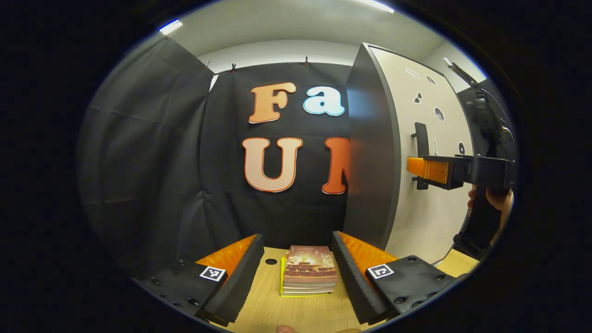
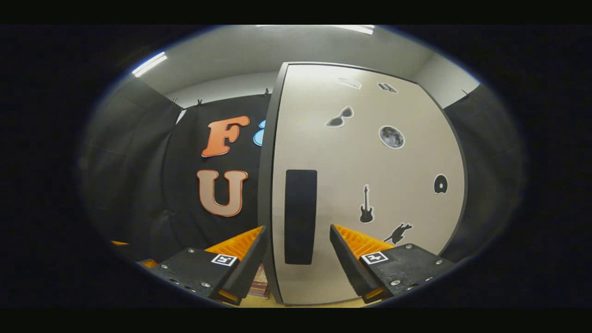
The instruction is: Open the cabinet door with the right hand, grasp the bottle in the cabinet with the left hand and place it on the coaster, then close the cabinet door with the right hand.
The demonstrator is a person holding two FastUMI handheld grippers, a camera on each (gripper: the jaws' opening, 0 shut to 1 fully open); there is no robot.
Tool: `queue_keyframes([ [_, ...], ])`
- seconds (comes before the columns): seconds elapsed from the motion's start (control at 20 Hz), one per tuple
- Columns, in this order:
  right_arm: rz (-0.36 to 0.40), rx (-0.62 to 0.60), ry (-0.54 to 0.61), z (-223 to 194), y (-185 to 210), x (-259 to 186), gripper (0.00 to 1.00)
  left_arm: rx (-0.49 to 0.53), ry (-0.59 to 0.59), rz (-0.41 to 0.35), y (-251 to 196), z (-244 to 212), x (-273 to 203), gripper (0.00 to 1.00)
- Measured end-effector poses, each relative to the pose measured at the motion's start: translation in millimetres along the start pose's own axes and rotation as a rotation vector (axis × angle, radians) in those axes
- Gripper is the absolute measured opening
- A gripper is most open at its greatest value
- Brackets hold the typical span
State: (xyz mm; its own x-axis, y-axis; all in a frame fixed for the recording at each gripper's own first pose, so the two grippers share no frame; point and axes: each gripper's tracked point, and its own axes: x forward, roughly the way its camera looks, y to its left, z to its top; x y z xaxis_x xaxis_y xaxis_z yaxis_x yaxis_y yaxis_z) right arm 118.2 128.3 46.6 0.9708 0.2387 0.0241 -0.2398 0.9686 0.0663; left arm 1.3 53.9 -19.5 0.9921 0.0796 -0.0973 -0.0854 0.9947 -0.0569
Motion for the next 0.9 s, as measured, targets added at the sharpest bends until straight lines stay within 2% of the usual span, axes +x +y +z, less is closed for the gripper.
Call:
queue_keyframes([
  [0.2,-0.022,-0.020,-0.013,2,0,10,0.64,0.002,-0.003,-0.007,7,-1,8,0.95],
  [0.35,-0.038,0.008,-0.020,5,-2,11,0.41,-0.002,0.002,-0.017,12,-4,14,0.95],
  [0.5,-0.045,0.046,-0.014,4,-2,12,0.33,-0.004,0.016,-0.035,17,-9,20,0.95],
  [0.55,-0.052,0.049,-0.013,4,-3,12,0.24,-0.001,0.019,-0.043,19,-9,23,0.95],
  [0.75,-0.080,0.065,-0.008,5,-4,8,0.20,0.024,0.011,-0.087,21,-7,36,0.96],
  [0.8,-0.085,0.073,-0.007,5,-5,7,0.22,0.033,0.010,-0.098,21,-7,40,0.96],
  [0.85,-0.096,0.073,-0.009,5,-5,4,0.19,0.039,0.006,-0.109,20,-6,44,0.96],
  [0.9,-0.107,0.061,-0.011,6,-6,1,0.22,0.043,0.002,-0.120,18,-5,48,0.95],
])
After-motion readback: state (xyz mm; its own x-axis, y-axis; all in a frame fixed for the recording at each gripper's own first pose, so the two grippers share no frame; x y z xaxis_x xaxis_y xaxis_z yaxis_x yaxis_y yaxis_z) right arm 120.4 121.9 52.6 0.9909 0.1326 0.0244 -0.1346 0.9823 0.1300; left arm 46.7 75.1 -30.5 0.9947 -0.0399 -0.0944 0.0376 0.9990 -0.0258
